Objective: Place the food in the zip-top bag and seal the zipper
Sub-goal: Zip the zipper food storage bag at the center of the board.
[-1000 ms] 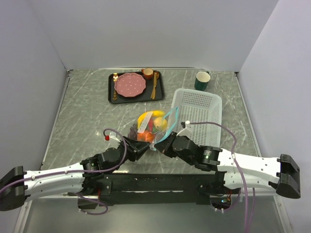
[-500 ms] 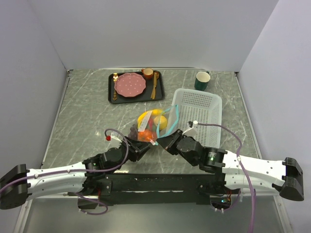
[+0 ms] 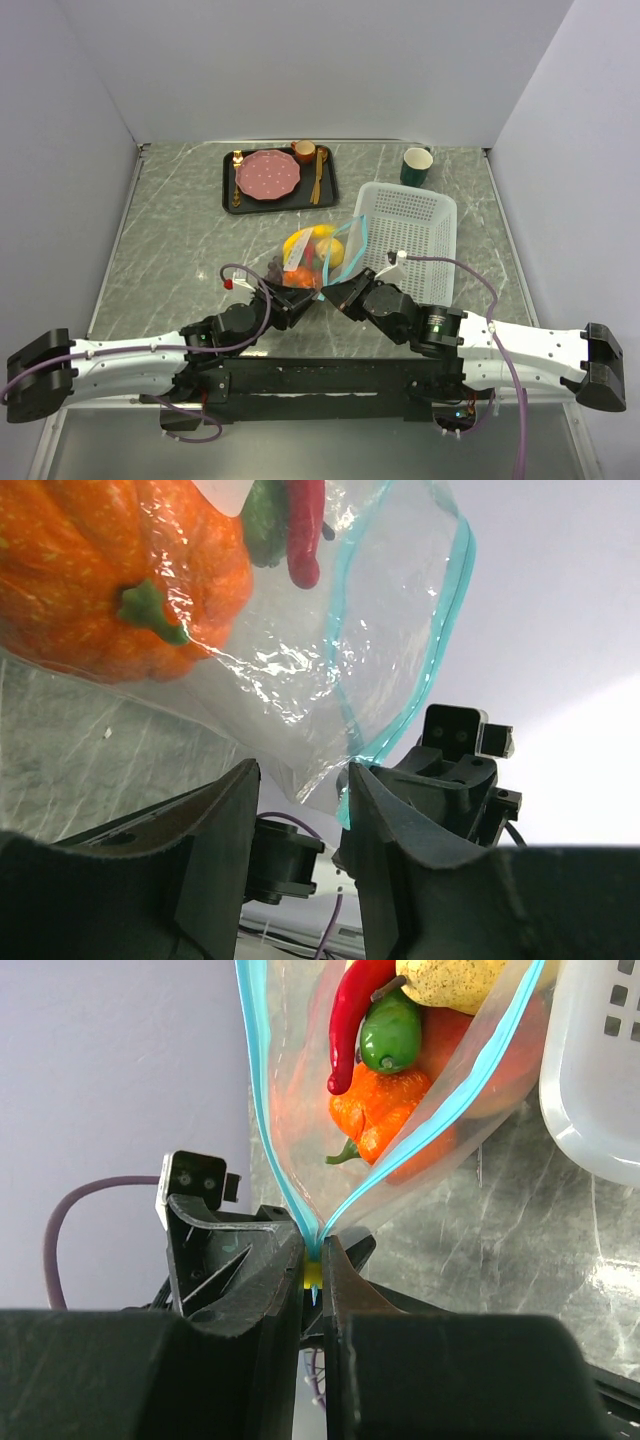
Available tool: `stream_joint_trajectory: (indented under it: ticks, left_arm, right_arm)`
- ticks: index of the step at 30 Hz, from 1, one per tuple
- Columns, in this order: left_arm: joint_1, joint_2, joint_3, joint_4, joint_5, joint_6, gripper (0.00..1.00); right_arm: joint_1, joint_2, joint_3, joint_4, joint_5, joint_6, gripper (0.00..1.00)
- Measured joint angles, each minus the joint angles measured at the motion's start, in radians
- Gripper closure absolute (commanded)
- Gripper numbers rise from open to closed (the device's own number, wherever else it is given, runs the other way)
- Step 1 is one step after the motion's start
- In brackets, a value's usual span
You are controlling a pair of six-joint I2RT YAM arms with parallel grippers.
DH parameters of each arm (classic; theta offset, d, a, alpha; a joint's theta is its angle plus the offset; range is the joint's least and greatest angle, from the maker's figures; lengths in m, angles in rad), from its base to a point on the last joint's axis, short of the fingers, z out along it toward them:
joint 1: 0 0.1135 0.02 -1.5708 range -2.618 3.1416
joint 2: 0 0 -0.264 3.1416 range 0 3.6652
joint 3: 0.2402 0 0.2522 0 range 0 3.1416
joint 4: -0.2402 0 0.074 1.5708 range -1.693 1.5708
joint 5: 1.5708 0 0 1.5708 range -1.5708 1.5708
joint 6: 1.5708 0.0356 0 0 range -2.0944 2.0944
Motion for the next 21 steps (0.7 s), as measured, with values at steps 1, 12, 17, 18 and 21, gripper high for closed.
stream_joint_trajectory:
  ticks: [1,12,17,18,21]
  left_arm:
    - [-0.001,0.003,0.0,0.008,0.0,0.0,0.53]
    - [-0.002,0.063,0.0,0.084,0.0,0.0,0.6]
    - [-0.002,0.072,0.0,0.095,0.0,-0.003,0.71]
    - [-0.002,0.073,0.0,0.098,0.0,-0.004,0.71]
    - [-0.002,0.073,0.0,0.097,-0.002,-0.008,0.73]
  right_arm:
    - [0.0,0.0,0.0,0.0,0.0,0.0,0.97]
    - [0.0,-0.001,0.0,-0.002,-0.002,-0.002,0.98]
    - [0.0,-0.002,0.0,-0.003,-0.006,-0.005,1.0]
    - [0.0,-0.002,0.0,-0.003,-0.008,-0.005,1.0]
    - [0.0,-0.002,-0.001,-0.003,-0.012,-0.005,1.0]
